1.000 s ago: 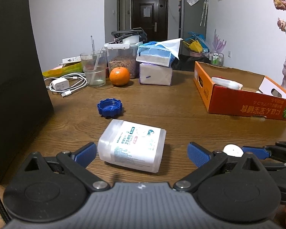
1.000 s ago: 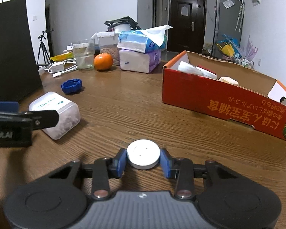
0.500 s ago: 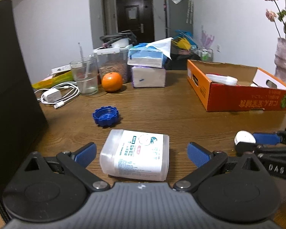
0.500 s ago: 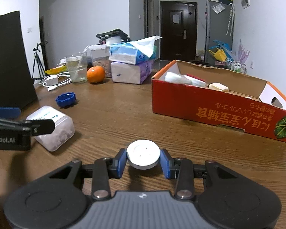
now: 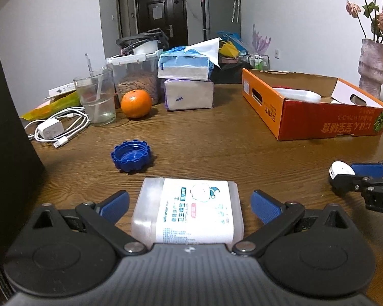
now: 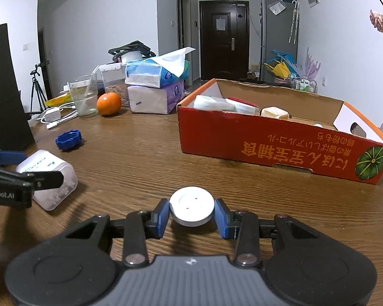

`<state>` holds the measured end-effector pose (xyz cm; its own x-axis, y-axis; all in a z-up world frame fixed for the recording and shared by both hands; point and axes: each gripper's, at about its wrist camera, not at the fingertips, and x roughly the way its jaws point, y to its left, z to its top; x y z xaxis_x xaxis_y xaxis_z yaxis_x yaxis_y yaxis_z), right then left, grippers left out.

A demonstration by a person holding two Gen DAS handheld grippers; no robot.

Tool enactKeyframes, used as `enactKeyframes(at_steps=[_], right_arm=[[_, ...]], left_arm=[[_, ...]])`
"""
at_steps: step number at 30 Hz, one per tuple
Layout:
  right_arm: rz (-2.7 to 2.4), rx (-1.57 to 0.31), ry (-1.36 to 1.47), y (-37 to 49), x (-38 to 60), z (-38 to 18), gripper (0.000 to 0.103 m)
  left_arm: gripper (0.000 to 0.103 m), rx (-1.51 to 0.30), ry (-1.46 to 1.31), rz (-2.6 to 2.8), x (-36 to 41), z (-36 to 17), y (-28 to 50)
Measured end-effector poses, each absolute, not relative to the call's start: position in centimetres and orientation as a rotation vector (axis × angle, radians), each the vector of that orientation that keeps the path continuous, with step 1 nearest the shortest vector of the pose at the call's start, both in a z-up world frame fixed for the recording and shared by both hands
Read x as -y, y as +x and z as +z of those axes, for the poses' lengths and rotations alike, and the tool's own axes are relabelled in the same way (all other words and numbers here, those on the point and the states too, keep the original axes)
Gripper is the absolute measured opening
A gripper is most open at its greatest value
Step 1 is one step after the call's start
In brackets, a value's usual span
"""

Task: Organize rigid objects
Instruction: 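Close the left tool around the white wet-wipes pack, then carry the wipes pack toward the box with the left tool while the right tool carries the white cap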

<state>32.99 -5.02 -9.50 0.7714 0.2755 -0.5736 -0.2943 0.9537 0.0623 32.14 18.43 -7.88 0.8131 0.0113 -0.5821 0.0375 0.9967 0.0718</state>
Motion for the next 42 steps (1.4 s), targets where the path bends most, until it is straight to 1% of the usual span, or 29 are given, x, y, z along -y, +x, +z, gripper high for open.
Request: enactKeyframes(at_steps=[7, 16, 17, 19, 21, 42], right_arm=[[0.309, -0.608, -0.035, 32.9, 5.0, -9.5, 0.038], [0.309, -0.590, -0.035, 32.7, 5.0, -9.3, 0.038], [0.308, -0.588, -0.035, 32.7, 5.0, -9.3, 0.038], [0.307, -0.586, -0.034, 32.6, 5.0, -9.3, 0.038], [0.308, -0.583, -0.035, 32.5, 5.0, -9.2, 0.038], [0.317, -0.559, -0.030, 32.1, 5.1, -8.8, 0.038]], left_arm=[[0.103, -0.688, 0.056, -0.026, -19.1, -8.9, 33.6], [0.103, -0.718, 0.079, -0.013, -18.9, -9.4, 34.0], [0.101, -0.718, 0.077, -0.012, -19.0, -9.4, 34.0], [0.091, -0.715, 0.067, -0.013, -19.1, -9.3, 33.9], [0.084, -0.718, 0.057, -0.022, -19.2, -9.3, 34.0], [0.083, -0.632, 0.087, 0.002, -16.8, -8.2, 32.2]])
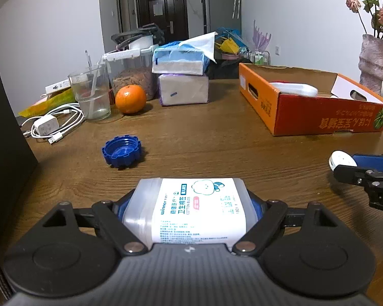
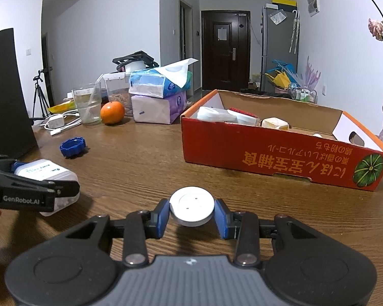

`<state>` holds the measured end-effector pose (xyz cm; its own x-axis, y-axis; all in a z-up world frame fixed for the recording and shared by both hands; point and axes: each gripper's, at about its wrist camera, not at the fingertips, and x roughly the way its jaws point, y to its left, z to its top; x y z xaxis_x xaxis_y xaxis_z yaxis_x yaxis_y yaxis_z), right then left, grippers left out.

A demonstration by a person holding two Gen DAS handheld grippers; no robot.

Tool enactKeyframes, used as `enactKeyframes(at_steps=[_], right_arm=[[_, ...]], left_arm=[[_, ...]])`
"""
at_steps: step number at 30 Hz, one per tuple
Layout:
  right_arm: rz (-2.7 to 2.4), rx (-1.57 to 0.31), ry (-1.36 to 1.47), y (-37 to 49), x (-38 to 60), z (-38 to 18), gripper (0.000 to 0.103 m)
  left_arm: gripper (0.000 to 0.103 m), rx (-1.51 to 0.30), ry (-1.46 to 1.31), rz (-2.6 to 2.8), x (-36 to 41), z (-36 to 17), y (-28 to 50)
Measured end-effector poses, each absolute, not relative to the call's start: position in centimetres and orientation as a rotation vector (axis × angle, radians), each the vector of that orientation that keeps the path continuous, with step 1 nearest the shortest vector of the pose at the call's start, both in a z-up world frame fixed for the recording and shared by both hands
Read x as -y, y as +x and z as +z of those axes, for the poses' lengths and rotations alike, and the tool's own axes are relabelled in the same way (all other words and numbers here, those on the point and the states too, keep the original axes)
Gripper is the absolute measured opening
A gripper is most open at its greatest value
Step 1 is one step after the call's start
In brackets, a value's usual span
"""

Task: Organize rigid objects
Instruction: 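Carry the wipes pack toward the box with the left tool while the right tool carries the white cap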

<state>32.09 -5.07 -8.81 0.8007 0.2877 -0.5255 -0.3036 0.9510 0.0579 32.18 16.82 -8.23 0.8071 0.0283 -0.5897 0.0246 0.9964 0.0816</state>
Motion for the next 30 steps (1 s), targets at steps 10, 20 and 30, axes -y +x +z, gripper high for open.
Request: enactKeyframes(at_steps=[10, 20, 30], right_arm=[[0.331, -0.538, -0.017, 31.6, 5.2, -8.3, 0.038], [0.350, -0.507, 0.003, 31.1, 6.2, -7.5, 0.038], [0.347, -0.479, 0.017, 30.9, 8.2, -6.9, 0.038]], left_arm=[[0.083, -0.595, 0.078, -0.011, -14.8, -7.6, 31.2], [0.083, -0.578, 0.056, -0.012, -12.8, -7.2, 30.7], [0.083, -0.574, 0.028, -0.001, -10.7, -6.9, 30.5]])
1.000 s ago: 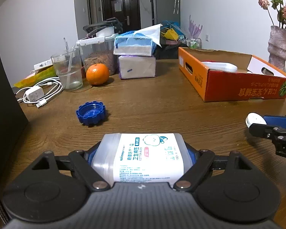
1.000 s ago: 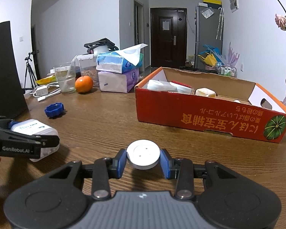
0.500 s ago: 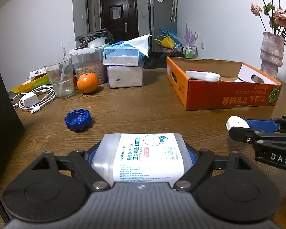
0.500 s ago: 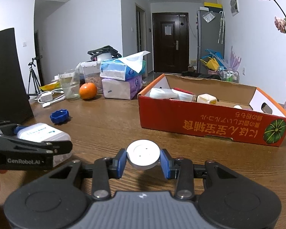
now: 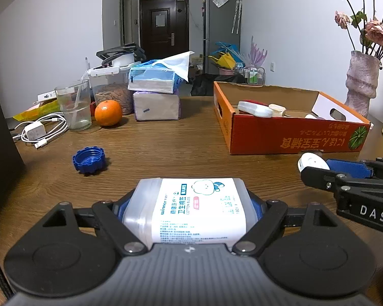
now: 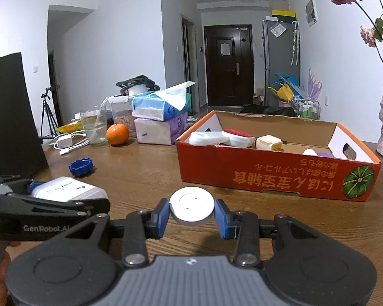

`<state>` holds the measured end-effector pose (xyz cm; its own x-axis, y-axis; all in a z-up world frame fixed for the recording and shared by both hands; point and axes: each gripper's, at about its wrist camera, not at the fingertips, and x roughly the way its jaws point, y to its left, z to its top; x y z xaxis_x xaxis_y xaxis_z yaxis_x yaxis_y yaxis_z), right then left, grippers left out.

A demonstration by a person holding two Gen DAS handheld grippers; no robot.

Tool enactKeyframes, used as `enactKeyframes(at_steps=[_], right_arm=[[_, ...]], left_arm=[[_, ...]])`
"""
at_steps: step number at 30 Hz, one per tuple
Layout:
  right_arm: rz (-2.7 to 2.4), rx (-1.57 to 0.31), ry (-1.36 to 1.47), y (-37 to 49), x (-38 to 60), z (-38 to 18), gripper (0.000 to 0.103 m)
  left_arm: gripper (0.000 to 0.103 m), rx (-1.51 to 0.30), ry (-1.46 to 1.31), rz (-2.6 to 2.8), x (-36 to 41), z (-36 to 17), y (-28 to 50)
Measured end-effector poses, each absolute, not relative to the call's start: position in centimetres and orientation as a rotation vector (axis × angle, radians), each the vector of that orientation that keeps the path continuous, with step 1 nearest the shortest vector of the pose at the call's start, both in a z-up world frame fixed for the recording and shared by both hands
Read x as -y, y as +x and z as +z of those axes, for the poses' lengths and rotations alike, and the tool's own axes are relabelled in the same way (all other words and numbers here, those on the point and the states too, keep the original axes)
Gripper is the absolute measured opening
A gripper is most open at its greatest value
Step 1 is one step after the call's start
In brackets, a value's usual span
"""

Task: Organize rigid objects
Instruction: 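Carry the wipes pack toward the box with the left tool while the right tool carries the white cap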

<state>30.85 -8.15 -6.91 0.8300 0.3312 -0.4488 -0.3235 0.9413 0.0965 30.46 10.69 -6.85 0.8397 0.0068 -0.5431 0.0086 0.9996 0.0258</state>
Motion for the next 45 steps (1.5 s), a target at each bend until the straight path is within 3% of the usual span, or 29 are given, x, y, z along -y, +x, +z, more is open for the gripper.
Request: enactKeyframes(at_steps=[45], right_arm=[[0.247, -0.350, 0.114, 31.9, 19.7, -4.8, 0.038]], left_arm=[[0.083, -0.490, -0.039, 0.021, -0.2, -3.7, 31.7]])
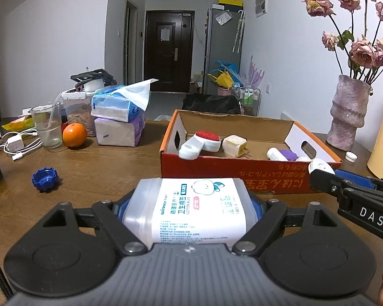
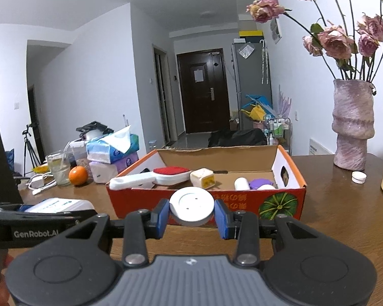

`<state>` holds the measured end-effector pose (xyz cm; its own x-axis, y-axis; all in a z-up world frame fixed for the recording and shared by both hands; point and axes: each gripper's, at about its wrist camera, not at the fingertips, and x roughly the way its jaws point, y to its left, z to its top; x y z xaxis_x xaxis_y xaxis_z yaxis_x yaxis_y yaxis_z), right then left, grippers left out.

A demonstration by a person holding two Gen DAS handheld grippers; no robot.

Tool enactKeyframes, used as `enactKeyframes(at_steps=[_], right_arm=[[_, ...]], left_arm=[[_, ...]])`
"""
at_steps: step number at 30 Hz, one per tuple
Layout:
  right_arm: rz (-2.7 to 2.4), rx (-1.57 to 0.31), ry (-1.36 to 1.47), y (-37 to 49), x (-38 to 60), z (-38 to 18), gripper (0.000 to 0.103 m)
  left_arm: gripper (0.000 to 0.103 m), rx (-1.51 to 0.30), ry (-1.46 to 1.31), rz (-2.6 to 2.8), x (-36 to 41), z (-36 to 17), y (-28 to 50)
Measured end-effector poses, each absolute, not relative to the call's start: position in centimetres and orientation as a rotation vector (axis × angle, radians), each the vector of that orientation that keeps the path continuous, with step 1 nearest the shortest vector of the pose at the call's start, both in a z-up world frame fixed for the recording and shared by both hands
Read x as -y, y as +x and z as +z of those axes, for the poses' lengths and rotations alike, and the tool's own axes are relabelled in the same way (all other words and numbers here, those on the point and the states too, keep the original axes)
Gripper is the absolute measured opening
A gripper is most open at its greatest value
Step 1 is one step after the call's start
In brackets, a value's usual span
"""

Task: Organize rigid objects
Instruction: 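Carry the wipes pack toward the box with the left tool while the right tool carries the white cap, then lower the wipes pack into the box and open the left tool while the right tool releases the cap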

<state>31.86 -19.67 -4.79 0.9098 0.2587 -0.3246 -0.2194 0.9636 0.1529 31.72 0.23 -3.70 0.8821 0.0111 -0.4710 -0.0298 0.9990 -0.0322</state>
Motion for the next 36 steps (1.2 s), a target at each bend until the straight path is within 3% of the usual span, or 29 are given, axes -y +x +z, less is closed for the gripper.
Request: enactKeyframes(at_steps=[36], right_arm=[[0.163, -0.313, 0.131, 41.0, 22.8, -5.4, 0.038]], left_arm=[[0.083, -0.394, -0.073, -0.029, 4.9, -1.4, 42.6]])
